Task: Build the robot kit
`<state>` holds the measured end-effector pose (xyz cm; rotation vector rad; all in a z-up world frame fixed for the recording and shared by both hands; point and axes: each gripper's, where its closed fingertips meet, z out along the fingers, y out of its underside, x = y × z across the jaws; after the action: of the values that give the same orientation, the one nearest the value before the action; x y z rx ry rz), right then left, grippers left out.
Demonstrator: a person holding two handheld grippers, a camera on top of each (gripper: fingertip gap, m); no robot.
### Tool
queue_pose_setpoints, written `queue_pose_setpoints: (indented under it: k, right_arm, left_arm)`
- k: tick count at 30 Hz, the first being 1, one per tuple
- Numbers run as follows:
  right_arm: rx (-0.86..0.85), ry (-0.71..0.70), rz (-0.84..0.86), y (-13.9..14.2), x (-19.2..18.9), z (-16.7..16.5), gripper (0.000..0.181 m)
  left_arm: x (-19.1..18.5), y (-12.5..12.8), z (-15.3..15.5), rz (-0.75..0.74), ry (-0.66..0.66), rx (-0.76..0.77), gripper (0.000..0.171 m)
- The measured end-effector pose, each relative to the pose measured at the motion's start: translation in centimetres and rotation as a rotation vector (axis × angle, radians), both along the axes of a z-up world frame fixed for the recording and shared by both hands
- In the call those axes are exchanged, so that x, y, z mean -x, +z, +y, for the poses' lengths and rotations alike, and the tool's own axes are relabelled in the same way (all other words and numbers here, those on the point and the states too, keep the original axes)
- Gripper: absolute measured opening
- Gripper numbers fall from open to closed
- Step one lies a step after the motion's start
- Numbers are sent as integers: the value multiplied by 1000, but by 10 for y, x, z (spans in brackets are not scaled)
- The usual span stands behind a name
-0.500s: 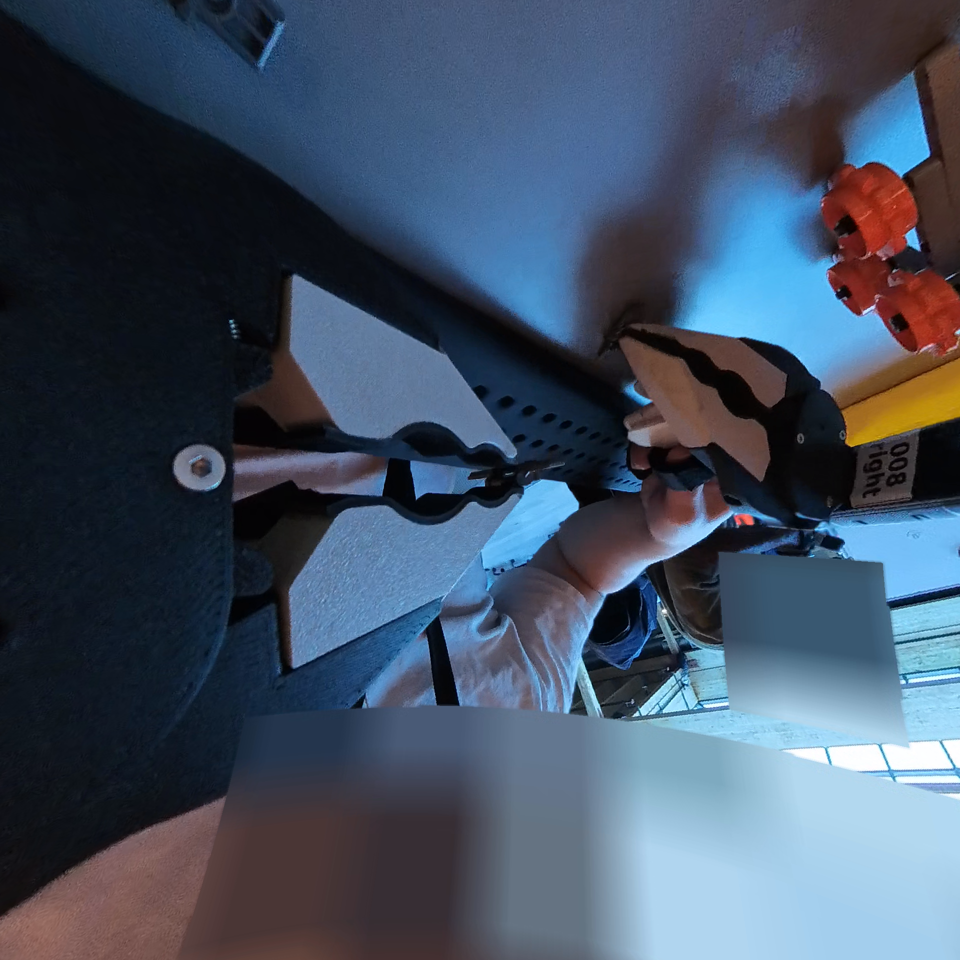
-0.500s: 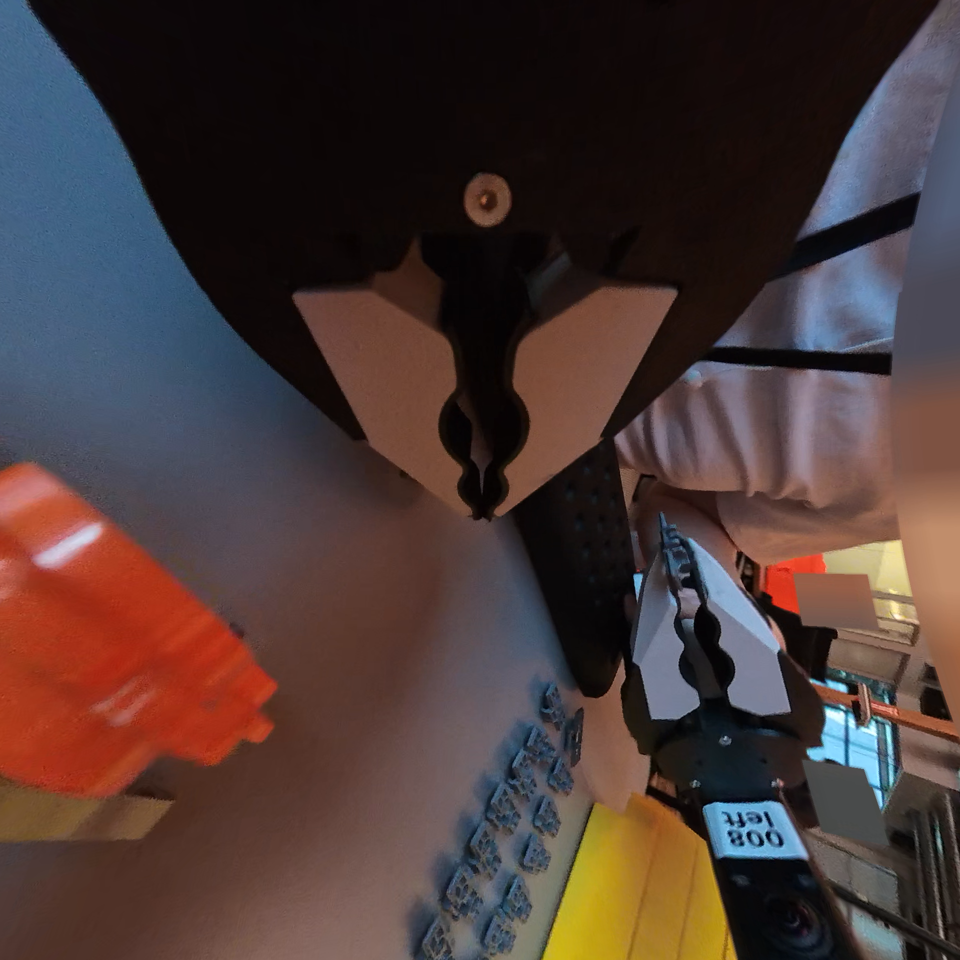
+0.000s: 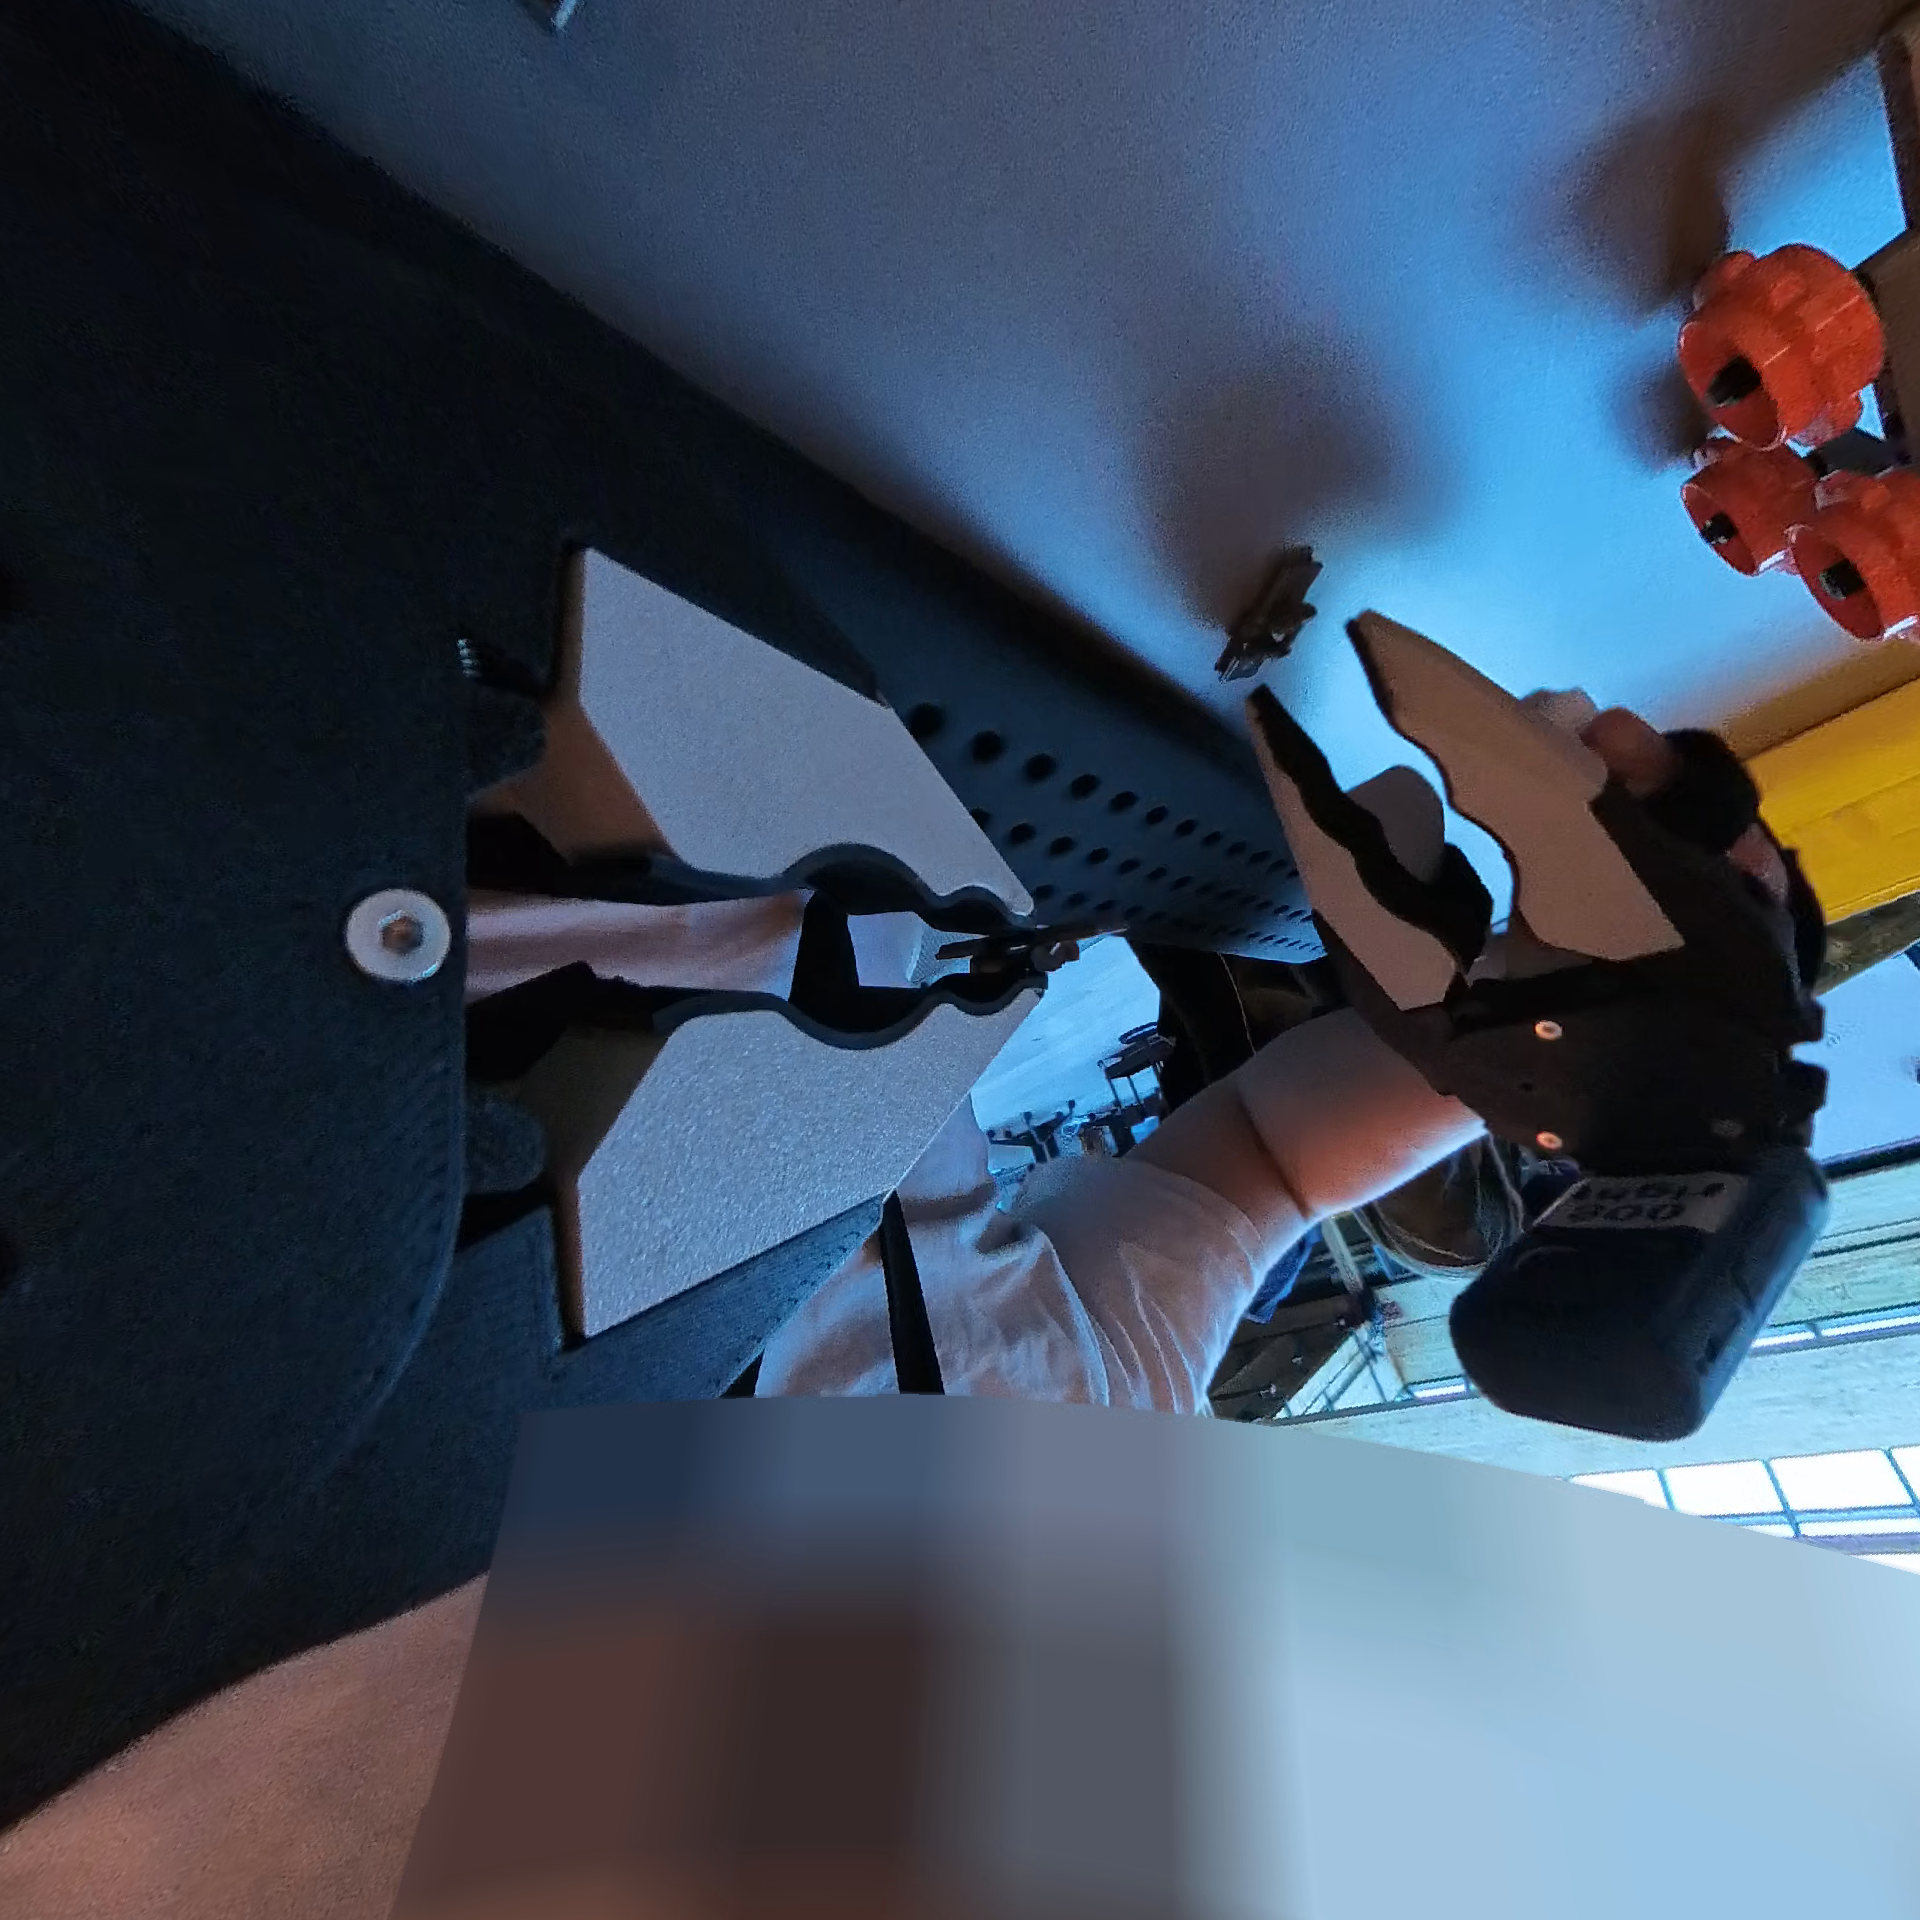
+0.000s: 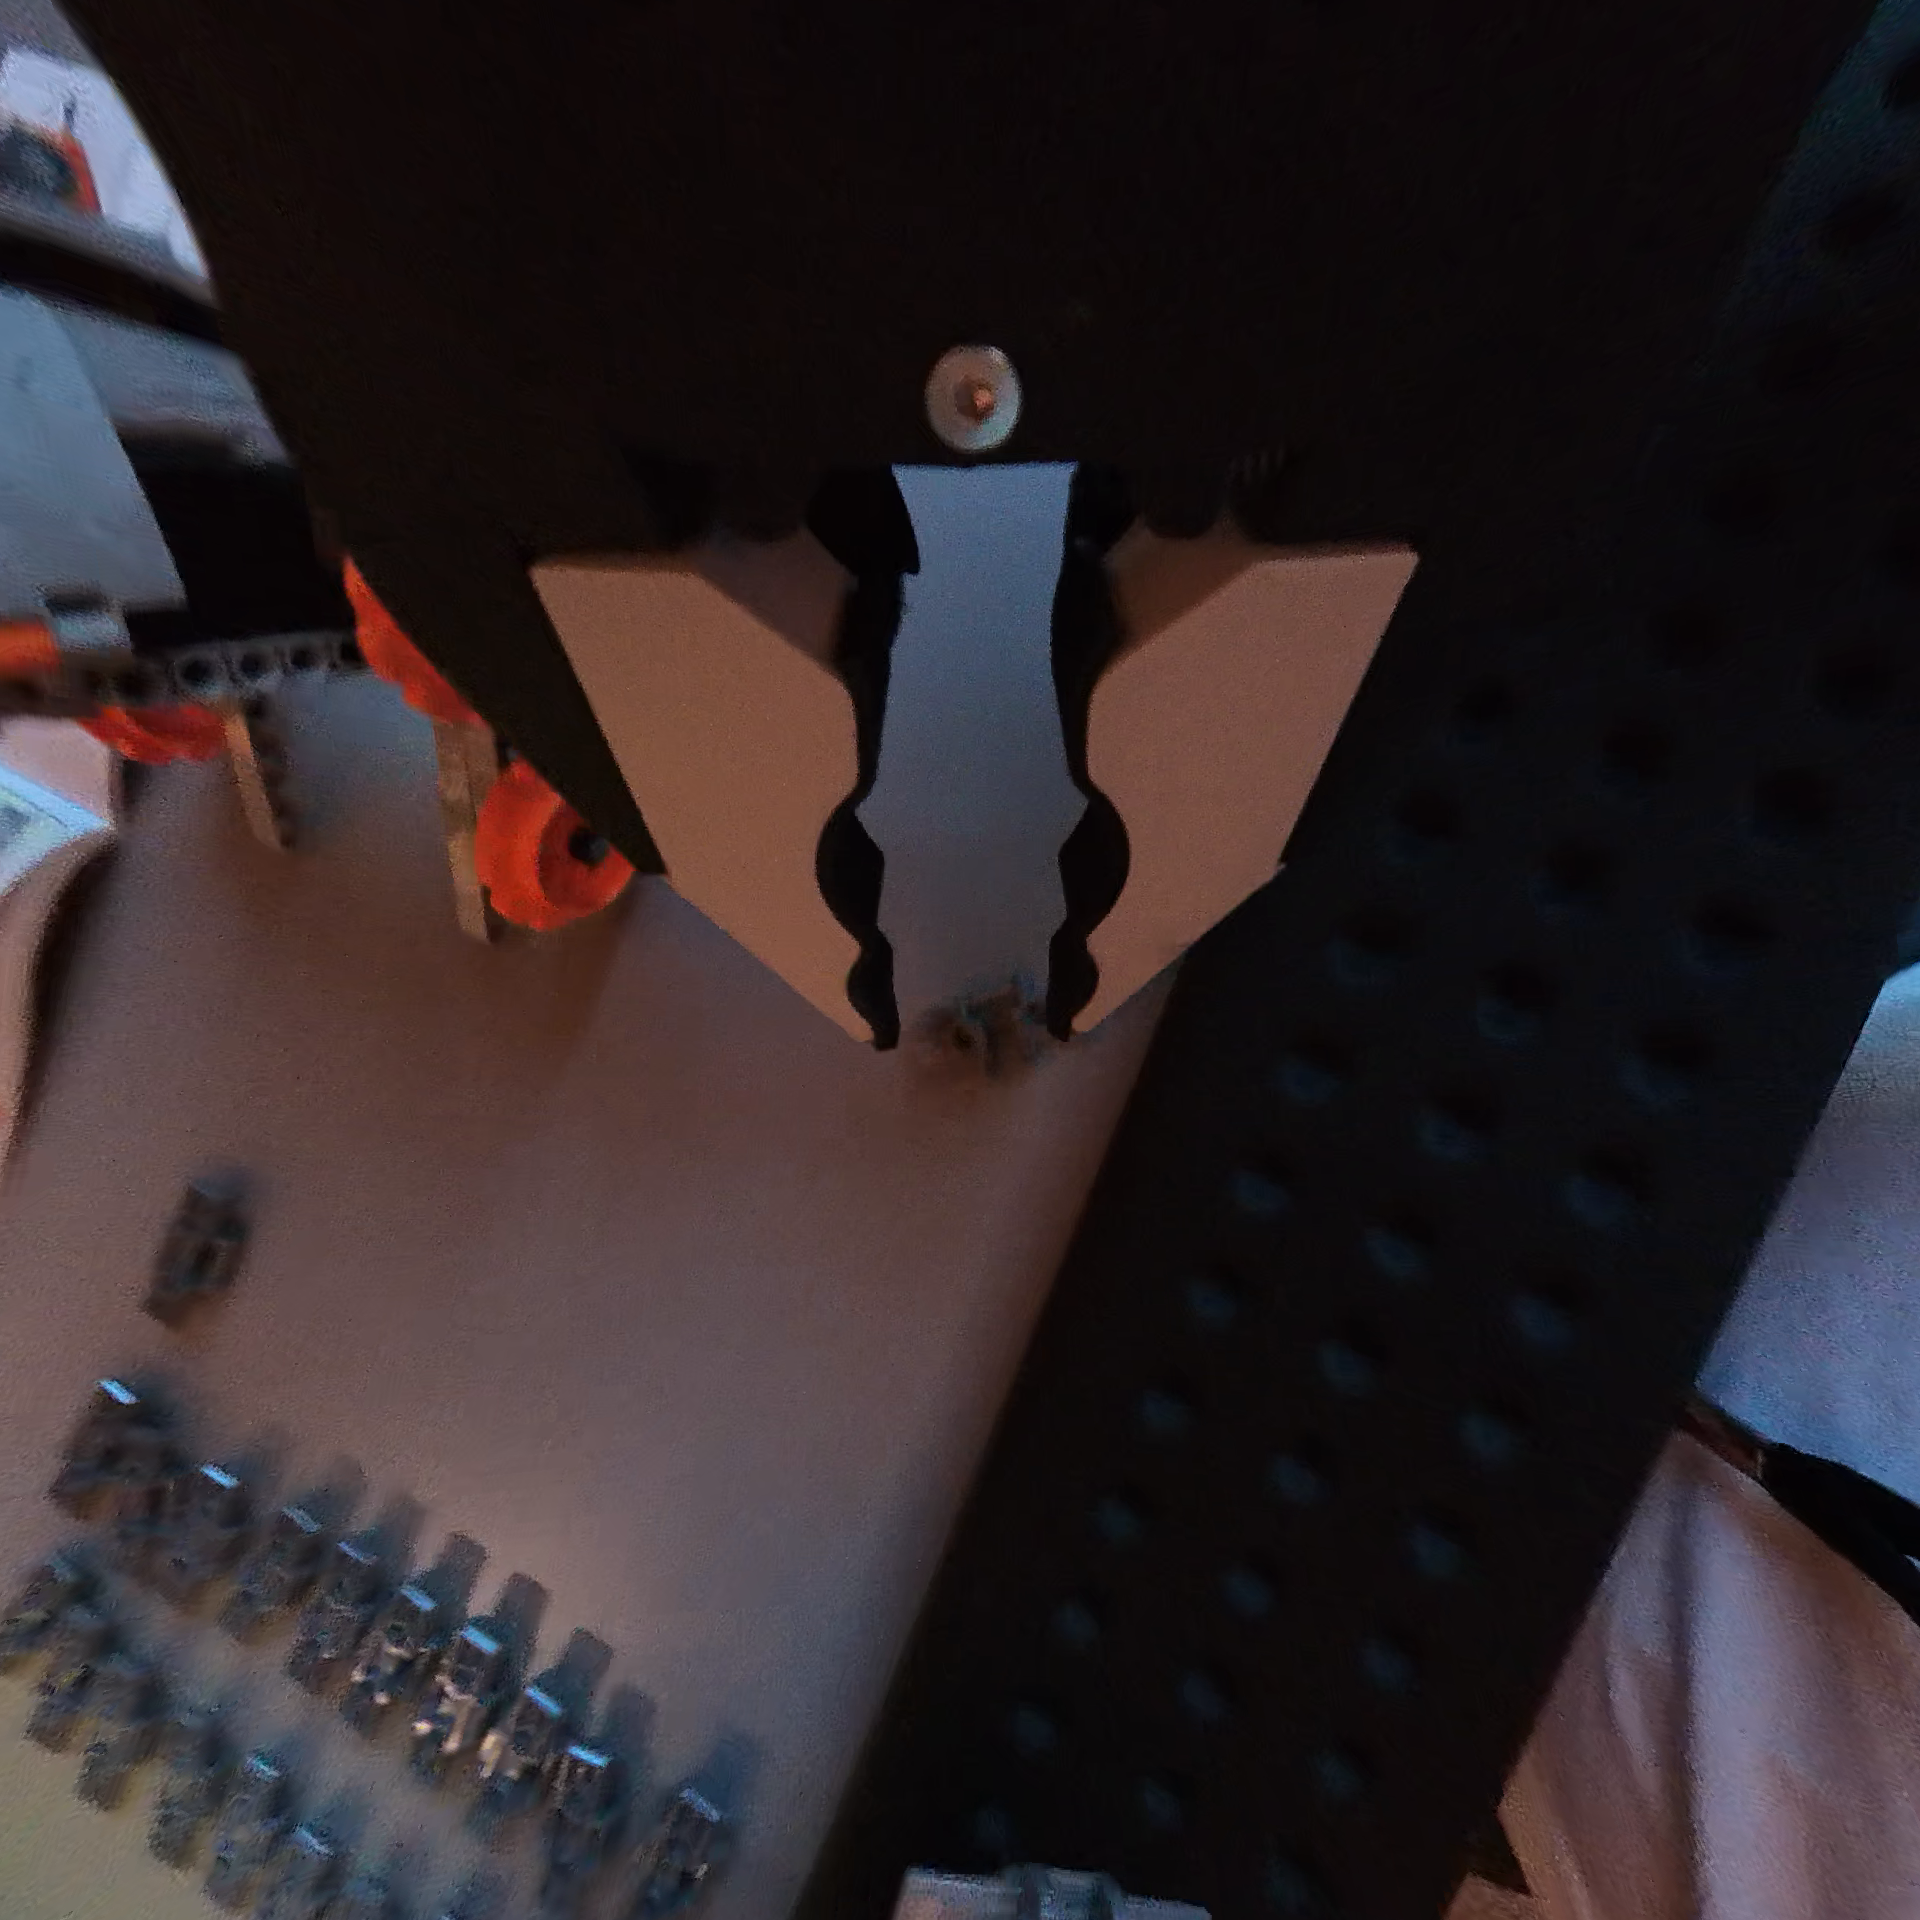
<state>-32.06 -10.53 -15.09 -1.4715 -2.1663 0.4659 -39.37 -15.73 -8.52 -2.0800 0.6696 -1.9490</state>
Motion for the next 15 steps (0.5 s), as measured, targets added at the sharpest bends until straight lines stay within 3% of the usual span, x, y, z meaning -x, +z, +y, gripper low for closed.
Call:
queue_pose_setpoints:
  k: [4,6,9,11,13,15]
  right_arm:
    - [156,-28,-107,-13,3,-6,20]
    - [177,-196,-118,-13,5,9,14]
    - [206,-581,-112,-13,-1,33,13]
    - [368,-776,-62,-10,2,25,24]
    - [492,-803,-25,-3,3,11,24]
    - [467,-747,-5,2,-4,11,29]
  left_arm:
    - [0,0,-4,-4,10,0,5]
    - [2,-1,-6,-4,13,4,4]
    - [4,-2,-7,-2,12,6,4]
    - [4,-1,-6,-4,7,4,4]
    - [4,0,-6,-8,-3,0,4]
    - [3,1,-7,-10,-13,-6,4]
